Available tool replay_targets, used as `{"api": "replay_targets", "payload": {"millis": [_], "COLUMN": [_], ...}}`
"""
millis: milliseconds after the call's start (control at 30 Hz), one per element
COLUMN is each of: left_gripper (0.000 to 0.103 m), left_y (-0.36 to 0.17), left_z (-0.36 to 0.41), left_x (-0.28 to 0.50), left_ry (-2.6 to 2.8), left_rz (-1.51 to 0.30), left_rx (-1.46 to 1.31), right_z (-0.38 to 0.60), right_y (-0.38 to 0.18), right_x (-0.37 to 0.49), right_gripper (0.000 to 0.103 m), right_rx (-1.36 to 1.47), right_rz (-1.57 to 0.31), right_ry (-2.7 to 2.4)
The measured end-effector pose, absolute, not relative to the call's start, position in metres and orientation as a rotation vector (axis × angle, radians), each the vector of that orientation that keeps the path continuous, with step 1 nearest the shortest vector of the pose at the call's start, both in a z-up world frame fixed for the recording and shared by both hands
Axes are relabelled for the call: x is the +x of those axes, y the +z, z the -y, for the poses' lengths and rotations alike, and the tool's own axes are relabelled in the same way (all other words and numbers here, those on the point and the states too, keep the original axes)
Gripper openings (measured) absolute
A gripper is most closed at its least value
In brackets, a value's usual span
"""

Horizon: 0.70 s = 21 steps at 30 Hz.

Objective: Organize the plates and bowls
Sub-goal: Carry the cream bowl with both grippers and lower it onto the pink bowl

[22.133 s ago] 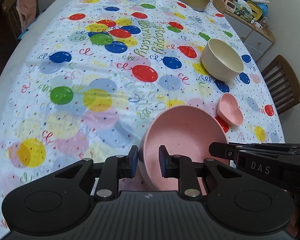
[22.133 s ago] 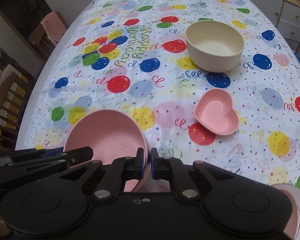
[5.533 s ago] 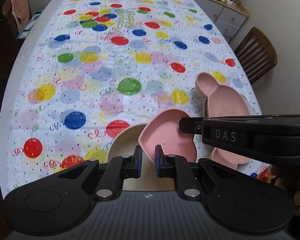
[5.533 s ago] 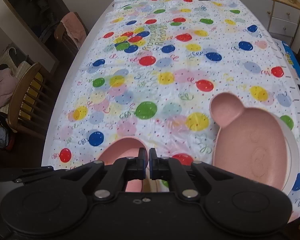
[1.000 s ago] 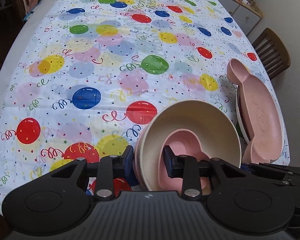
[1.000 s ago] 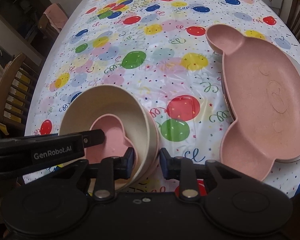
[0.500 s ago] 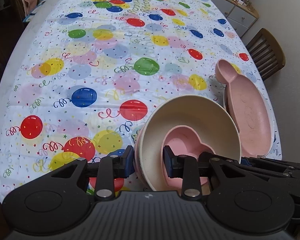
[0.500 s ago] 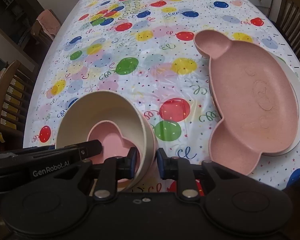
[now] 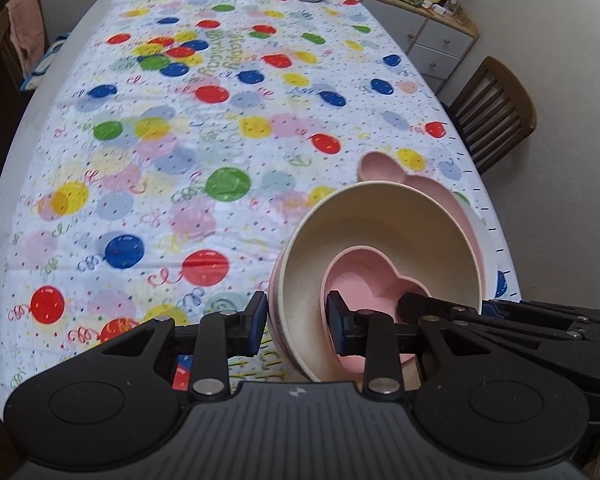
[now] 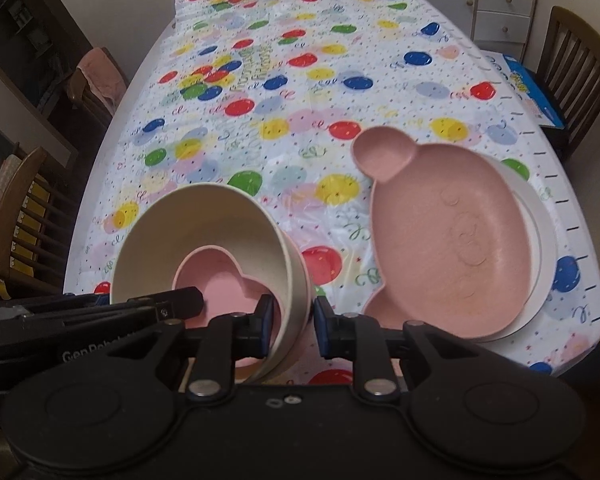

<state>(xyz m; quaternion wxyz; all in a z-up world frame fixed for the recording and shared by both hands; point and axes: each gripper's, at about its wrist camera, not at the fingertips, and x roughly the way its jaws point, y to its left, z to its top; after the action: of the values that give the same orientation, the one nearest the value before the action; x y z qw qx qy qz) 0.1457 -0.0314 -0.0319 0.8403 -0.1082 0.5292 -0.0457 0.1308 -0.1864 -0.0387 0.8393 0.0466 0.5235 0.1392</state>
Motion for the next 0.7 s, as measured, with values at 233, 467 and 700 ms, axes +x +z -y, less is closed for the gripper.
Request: {"api": "replay_targets", "payload": {"millis": [233,467,700], "left_gripper": [0.031,0.031,0.031], "left_y": [-0.020,-0.021,-0.036], "left_z": [0.074,0.118,0.152], "left_x": [0.170,0.196,0.219], "left_ry": [-0.128,-0.152,-0.155], "left_rz": [-1.107,-1.110,-1.145], "left_rx": [-0.201,-0.182,-0.170], "right_z": [0.223,0.264,0.300], "right_y": [-0.022,-0.015,-0.023], "right_x": [0.146,0.166,0.189], "right_gripper": [0.020,0.020,0.020], "right_rx": [0.119,0.125,0.134], "right_rz": [-1.075,-1.060,-1.075], "right_ry": [0.265,0.235,0.211]}}
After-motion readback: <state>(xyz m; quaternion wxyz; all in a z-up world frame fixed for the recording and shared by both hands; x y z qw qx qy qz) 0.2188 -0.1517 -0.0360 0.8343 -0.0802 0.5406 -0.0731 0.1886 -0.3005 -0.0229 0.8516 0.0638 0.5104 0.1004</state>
